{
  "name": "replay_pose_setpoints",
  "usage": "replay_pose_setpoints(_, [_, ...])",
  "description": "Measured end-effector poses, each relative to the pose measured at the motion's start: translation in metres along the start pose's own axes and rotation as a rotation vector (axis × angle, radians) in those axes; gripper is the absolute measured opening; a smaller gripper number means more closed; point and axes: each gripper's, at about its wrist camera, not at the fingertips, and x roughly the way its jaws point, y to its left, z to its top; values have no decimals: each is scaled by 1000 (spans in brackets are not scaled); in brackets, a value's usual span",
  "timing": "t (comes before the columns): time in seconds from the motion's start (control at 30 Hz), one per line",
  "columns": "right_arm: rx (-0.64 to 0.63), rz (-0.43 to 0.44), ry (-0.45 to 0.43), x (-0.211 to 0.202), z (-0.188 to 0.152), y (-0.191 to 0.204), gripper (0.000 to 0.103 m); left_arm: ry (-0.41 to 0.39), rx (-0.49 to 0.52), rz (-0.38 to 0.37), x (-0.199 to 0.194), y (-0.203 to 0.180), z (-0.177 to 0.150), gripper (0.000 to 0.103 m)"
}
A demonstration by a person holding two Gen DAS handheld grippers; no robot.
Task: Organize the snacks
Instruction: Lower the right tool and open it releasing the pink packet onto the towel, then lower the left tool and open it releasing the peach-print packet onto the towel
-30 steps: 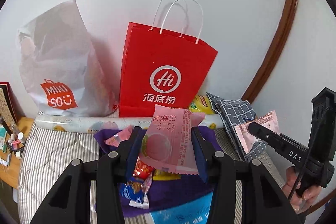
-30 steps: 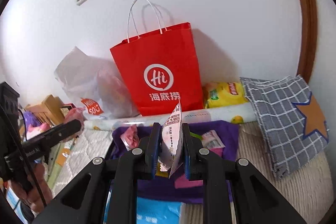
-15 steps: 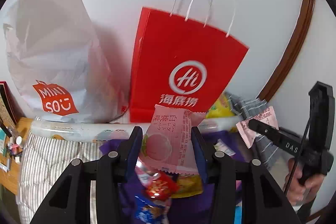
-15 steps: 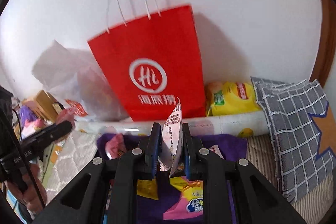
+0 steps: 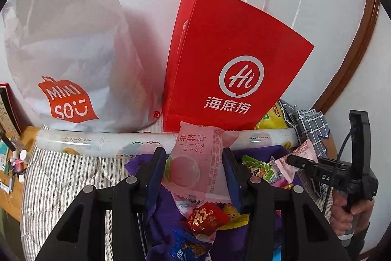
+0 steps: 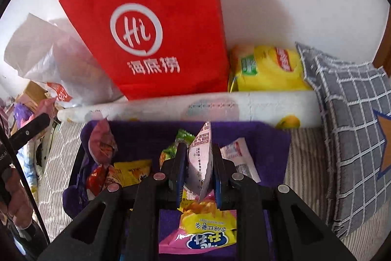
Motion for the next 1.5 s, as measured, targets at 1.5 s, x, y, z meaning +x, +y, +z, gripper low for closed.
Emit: replay_pose_setpoints(1.5, [-114, -43, -25, -19, -3, 13, 38, 219, 109, 18, 58, -33, -34, 45])
